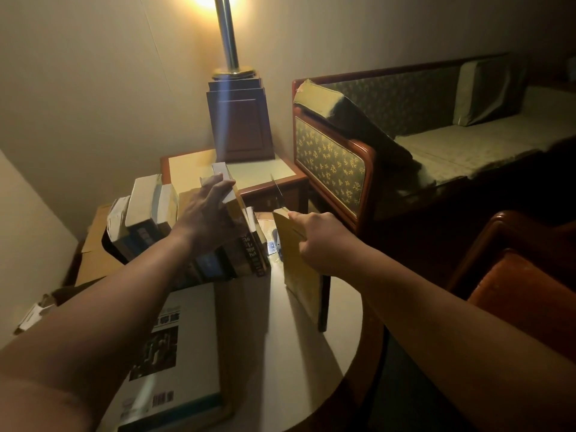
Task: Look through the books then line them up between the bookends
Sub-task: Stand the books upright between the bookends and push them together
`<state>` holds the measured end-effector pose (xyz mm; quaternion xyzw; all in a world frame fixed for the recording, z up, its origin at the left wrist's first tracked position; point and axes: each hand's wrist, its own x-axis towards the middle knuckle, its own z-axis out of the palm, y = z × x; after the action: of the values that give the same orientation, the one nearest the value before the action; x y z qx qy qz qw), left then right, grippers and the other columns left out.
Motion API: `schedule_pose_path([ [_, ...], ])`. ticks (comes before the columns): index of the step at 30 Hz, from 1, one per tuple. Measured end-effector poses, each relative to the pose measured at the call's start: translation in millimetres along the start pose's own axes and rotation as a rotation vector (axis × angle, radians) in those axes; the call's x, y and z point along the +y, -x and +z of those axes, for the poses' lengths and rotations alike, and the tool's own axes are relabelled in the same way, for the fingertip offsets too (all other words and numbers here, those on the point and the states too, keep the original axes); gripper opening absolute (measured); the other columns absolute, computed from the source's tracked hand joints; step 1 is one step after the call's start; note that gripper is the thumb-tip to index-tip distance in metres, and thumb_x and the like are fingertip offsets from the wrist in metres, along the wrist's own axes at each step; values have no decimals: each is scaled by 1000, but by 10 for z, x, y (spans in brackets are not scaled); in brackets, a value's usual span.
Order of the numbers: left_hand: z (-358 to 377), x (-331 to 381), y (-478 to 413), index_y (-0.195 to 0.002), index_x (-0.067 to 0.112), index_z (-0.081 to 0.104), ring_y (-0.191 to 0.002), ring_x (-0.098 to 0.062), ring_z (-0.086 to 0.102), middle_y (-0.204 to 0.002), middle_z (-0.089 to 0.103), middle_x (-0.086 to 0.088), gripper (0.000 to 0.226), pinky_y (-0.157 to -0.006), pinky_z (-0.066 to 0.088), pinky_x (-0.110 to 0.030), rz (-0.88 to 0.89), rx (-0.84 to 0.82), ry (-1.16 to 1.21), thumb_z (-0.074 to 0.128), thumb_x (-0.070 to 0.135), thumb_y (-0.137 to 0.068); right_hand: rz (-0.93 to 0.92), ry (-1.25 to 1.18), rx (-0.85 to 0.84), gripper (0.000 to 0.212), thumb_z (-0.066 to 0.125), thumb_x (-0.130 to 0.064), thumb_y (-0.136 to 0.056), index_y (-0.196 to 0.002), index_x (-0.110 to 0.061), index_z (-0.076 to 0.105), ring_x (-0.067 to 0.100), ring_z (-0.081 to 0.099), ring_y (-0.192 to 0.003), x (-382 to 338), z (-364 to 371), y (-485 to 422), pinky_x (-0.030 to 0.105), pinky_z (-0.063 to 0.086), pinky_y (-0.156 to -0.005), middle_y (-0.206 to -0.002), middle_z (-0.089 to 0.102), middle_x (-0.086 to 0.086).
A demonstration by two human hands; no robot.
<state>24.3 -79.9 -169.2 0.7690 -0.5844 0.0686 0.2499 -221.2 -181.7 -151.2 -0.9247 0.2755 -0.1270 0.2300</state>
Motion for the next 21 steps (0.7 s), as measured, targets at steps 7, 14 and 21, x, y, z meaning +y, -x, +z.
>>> schedule_pose_path([
  [7,13,-18,-6,-150,23,27,-145,-39,21,-161,18,-10,100,-111,31,-60,-25,16,14,85,35,-69,-22,-6,103,66,49,-2,-93,-156,-14,31,28,66,-105,-281,127,-193,38,58,-85,-122,66,15],
  [14,33,-55,-6,-150,28,25,-146,-36,19,-162,15,-7,101,-111,31,-60,-44,3,21,84,41,-69,-8,-33,162,64,44,-4,-98,-158,-14,24,30,66,-105,-414,296,-505,38,55,-84,-118,66,15],
  [21,33,-79,9,-150,31,23,-148,-34,17,-163,13,-4,102,-111,32,-60,-48,4,51,75,54,-66,77,-178,207,61,38,-3,-100,-157,-16,23,34,61,-116,-373,439,-857,46,56,-93,-129,61,18],
])
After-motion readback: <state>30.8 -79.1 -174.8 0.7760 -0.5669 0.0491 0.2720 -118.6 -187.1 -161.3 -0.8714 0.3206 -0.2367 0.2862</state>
